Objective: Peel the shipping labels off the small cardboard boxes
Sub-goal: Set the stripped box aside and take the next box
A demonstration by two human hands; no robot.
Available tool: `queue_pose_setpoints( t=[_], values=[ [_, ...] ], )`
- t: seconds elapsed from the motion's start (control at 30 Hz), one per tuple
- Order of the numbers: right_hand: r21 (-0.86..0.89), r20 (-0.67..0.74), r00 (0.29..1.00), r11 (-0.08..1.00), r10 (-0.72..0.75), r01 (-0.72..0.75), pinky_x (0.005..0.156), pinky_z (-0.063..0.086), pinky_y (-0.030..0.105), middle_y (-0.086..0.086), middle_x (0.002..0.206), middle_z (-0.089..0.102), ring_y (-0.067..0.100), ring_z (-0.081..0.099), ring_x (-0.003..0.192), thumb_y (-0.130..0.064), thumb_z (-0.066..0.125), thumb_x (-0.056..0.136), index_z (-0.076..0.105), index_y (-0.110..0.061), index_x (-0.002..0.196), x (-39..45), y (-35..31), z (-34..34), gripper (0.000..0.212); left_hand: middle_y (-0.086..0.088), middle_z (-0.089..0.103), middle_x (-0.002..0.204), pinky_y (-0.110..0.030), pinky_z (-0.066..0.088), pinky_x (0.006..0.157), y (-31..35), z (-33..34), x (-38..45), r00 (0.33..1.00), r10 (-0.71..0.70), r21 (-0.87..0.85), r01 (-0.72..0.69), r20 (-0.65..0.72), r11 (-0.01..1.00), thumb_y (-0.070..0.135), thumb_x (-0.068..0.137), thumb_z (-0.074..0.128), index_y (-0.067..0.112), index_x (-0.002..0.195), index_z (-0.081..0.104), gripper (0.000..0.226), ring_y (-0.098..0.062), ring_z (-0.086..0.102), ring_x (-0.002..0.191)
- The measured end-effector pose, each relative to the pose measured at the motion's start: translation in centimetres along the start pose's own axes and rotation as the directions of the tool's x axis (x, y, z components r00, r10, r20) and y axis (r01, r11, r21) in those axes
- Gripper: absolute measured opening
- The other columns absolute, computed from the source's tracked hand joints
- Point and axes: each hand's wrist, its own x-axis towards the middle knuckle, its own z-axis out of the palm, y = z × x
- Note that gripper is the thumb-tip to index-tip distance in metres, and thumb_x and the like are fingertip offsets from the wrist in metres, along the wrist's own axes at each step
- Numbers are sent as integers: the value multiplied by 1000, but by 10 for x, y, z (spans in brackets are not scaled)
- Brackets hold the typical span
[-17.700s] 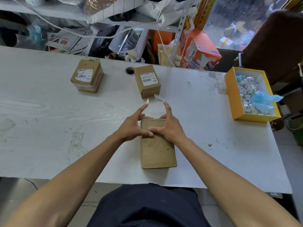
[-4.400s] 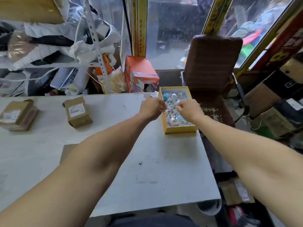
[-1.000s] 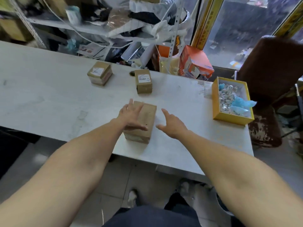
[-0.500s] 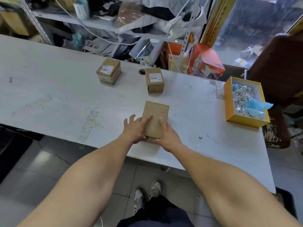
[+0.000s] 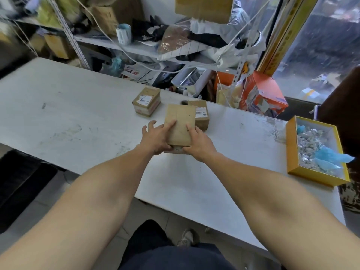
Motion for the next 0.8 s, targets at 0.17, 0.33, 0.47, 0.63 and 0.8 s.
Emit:
queue_pose_setpoints(
  t=[0.17, 0.33, 0.47, 0.63, 0.8],
  values=[
    [14, 2, 1000, 1000, -25, 25, 102, 43, 39, 2, 151, 32, 28, 43, 130, -37, 73, 81, 14, -27, 154, 41, -17, -6, 94, 2, 46, 150, -58, 13, 116, -22, -21, 31, 1000, -4, 22, 4, -21, 1000, 45, 75, 78, 45, 155, 6, 107, -37, 17, 144],
    [12, 0, 1000, 1000, 28, -28, 104, 40, 39, 4, 152, 30, 28, 40, 131, -39, 72, 82, 10, -28, 155, 102, -33, -3, 97, 2, 45, 151, -60, 12, 116, -56, -42, 89, 999, 39, 82, -39, 1, 996, 54, 73, 77, 46, 154, 5, 109, -38, 13, 145],
    [15, 10, 994, 994, 111, -111, 106, 37, 41, 7, 154, 28, 30, 39, 133, -40, 73, 82, 9, -28, 155, 153, -42, -1, 98, 0, 47, 149, -64, 6, 117, -80, -55, 145, 993, 93, 84, -99, 70, 992, 55, 73, 76, 47, 153, 3, 109, -39, 7, 149],
    [-19, -9, 985, 985, 173, -174, 102, 39, 40, 10, 153, 30, 33, 40, 131, -44, 73, 78, 6, -26, 156, 204, -43, 3, 104, -6, 49, 146, -66, 8, 116, -98, -62, 204, 977, 176, 104, -189, 122, 976, 54, 74, 77, 46, 155, 2, 110, -42, 15, 147],
    [-84, 7, 978, 975, 207, -206, 101, 38, 40, 16, 153, 26, 36, 36, 132, -37, 73, 80, 11, -20, 155, 227, -41, 16, 99, -8, 47, 148, -69, 1, 115, -113, -54, 231, 953, 234, 172, -268, 193, 948, 53, 76, 75, 41, 156, 0, 110, -42, 12, 148]
  ],
)
